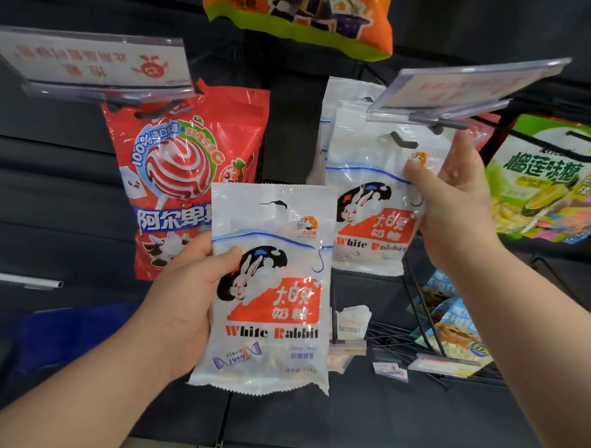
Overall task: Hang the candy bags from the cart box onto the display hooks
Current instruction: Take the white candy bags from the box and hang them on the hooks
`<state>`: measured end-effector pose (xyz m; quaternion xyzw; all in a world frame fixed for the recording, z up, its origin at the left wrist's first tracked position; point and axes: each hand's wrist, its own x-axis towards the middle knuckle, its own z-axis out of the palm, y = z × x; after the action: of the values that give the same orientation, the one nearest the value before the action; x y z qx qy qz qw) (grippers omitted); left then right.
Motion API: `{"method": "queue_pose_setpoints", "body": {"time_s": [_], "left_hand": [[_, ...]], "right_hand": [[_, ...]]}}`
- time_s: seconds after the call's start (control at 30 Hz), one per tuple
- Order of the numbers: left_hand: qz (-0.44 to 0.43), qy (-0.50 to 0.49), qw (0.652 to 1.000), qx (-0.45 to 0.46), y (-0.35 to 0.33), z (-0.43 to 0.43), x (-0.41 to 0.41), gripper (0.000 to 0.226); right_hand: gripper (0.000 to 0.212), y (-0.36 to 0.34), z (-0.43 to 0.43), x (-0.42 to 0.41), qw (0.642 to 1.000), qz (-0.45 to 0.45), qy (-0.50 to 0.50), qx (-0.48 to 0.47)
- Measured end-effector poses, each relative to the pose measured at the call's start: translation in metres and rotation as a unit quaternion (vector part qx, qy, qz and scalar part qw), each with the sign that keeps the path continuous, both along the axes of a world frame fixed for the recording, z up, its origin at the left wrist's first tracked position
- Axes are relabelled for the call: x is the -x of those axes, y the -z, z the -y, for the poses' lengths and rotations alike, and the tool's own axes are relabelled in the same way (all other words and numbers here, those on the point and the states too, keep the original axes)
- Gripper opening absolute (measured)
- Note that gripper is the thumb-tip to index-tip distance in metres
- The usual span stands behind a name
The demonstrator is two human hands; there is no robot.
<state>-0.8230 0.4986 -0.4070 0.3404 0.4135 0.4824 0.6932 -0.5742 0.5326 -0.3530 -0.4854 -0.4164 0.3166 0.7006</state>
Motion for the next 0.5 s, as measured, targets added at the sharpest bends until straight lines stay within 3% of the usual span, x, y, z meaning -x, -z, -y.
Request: {"method": "queue_pose_setpoints", "body": {"time_s": [0.07,0.17,0.27,0.33,0.4,0.43,0.5], "left_hand": [[0.004,0.005,1.000,-0.005,-0.001,0.000,-0.003,0.027],[0.017,0.014,1.000,-0.007,-0.002,0.002,-0.009,0.027],[0.030,0.030,0.999,-0.005,-0.006,0.005,-0.018,0.025],[0.038,0.037,0.999,-0.009,-0.008,0.007,-0.026,0.024],[0.042,0.049,0.998,-0.019,-0.011,0.008,-0.035,0.022],[0.047,0.060,0.997,-0.025,-0.013,0.009,-0.039,0.022],[0.056,0.083,0.994,-0.034,-0.016,0.012,-0.047,0.030]], "right_hand": [[0.074,0.006,0.003,-0.008,1.000,0.014,0.017,0.015],[0.067,0.008,0.010,-0.011,0.995,0.051,0.047,0.071],[0.046,0.008,0.025,-0.010,0.975,0.151,0.144,0.074],[0.024,0.008,0.041,-0.004,0.968,0.191,0.153,0.060],[0.007,0.011,0.060,0.005,0.980,0.154,0.094,0.088],[0.012,0.012,0.068,0.009,0.986,0.108,0.030,0.120],[0.047,0.014,0.081,0.017,0.977,0.009,-0.105,0.187]]}}
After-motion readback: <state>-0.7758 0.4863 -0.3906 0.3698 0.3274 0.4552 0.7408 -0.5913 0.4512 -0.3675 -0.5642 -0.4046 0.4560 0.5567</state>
